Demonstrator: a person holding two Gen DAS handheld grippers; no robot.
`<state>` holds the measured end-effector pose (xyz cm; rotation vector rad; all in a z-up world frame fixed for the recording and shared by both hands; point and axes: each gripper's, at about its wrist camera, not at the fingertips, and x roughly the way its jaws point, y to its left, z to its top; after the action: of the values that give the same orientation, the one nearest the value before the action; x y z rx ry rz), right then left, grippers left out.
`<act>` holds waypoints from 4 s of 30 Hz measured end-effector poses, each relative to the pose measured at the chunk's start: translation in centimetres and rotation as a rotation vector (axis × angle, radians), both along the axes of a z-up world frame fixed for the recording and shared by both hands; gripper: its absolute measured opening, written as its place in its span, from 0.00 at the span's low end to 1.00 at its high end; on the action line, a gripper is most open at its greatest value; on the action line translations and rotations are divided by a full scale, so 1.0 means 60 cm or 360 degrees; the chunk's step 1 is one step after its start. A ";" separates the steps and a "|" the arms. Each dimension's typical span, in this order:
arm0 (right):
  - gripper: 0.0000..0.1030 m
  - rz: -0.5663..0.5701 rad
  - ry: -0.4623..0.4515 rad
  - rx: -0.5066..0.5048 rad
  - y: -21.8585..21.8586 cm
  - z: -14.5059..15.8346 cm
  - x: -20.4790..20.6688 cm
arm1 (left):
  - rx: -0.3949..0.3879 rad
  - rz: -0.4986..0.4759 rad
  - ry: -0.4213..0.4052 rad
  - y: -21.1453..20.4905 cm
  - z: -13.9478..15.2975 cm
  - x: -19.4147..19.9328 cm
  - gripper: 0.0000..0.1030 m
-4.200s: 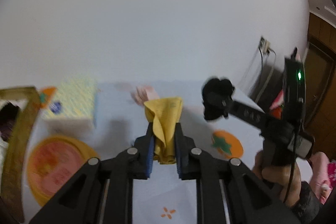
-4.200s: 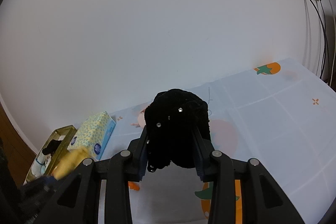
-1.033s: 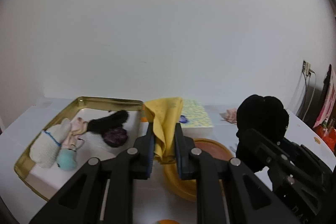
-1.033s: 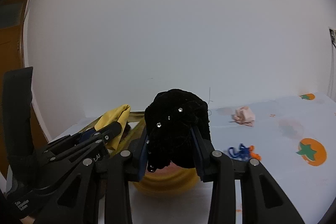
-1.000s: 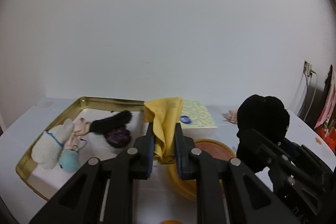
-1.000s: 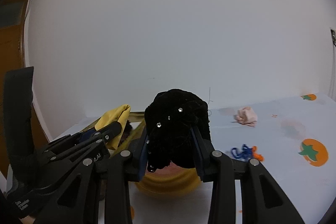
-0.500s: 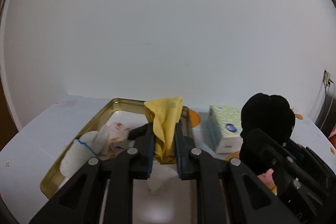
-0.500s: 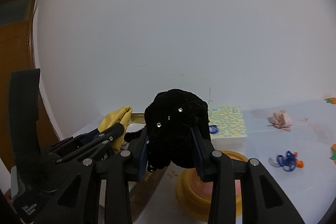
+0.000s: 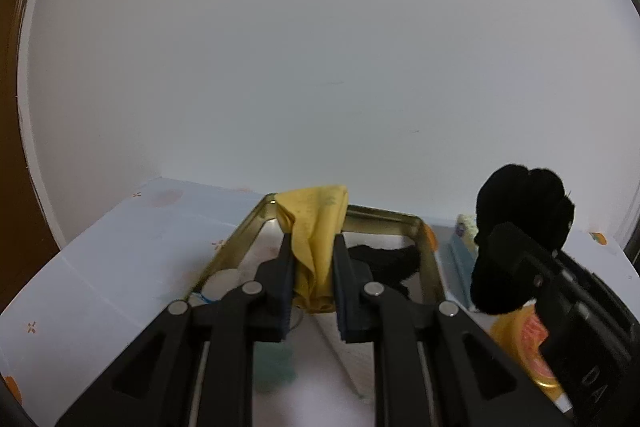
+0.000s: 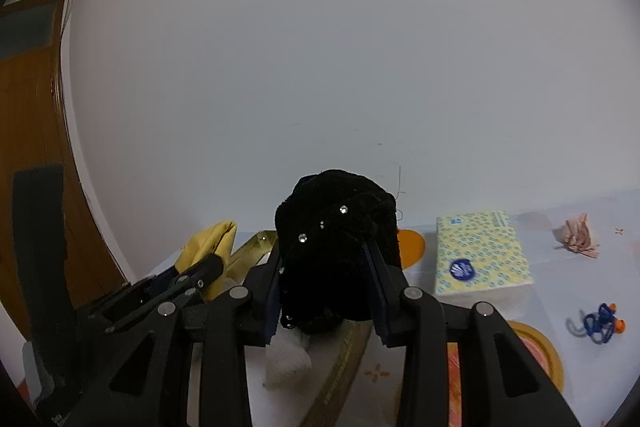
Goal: Organize soft objects
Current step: 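Carry the yellow cloth with the left tool while the right tool carries the black scrunchie over the tray, then lower both items into the gold tray and open both tools, then withdraw both tools from the tray toward the blue toy and pink cloth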
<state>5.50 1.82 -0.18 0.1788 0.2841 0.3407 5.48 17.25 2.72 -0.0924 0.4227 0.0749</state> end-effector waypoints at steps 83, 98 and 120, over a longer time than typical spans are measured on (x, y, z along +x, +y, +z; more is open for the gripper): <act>0.90 -0.0208 -0.0372 -0.0209 -0.037 0.003 -0.122 | 0.0121 0.0278 -0.0170 -0.012 -0.040 -0.055 1.00; 0.90 -0.0208 -0.0369 -0.0229 -0.059 0.008 -0.152 | 0.0154 0.0223 -0.0202 -0.047 -0.037 -0.081 1.00; 0.90 -0.0327 -0.0297 -0.0249 -0.177 0.020 -0.199 | 0.0149 0.0089 -0.0185 -0.147 -0.036 -0.118 1.00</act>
<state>-6.44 -8.80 1.02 0.0208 0.1054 0.1290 -1.62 8.45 0.54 -0.0162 0.2998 0.1438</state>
